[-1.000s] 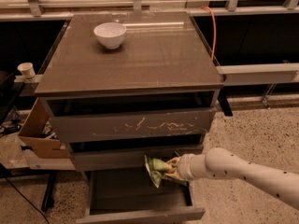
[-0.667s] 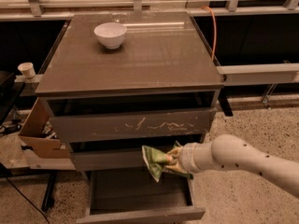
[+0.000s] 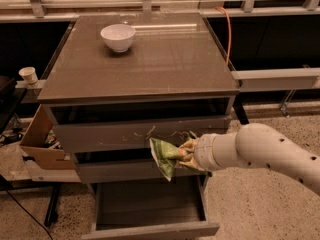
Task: Pick green jalapeno chip bag from bottom drawer and place on counter
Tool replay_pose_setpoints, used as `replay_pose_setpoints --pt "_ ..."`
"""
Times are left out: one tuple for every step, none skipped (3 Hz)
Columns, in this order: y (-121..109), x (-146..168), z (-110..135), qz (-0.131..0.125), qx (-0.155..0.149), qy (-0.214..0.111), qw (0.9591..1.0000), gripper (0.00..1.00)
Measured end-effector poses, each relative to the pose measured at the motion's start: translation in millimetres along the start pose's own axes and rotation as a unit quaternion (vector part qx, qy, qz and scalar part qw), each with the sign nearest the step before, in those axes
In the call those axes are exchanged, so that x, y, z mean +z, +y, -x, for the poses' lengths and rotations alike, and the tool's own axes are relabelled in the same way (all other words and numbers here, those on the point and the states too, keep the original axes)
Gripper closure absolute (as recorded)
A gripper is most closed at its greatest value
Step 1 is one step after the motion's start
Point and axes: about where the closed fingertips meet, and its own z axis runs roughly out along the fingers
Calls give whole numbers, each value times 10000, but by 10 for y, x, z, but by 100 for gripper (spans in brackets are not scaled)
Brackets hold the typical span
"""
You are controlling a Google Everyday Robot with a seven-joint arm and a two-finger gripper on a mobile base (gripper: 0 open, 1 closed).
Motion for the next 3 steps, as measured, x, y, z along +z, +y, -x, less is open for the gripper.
replay_pose_setpoints --pt "-212 -320 310 -68 51 -127 9999 100" --pt "-521 -806 700 -153 4 -173 9997 100" --pt "-1208 -1372 1258 -447 -331 -215 9982 100"
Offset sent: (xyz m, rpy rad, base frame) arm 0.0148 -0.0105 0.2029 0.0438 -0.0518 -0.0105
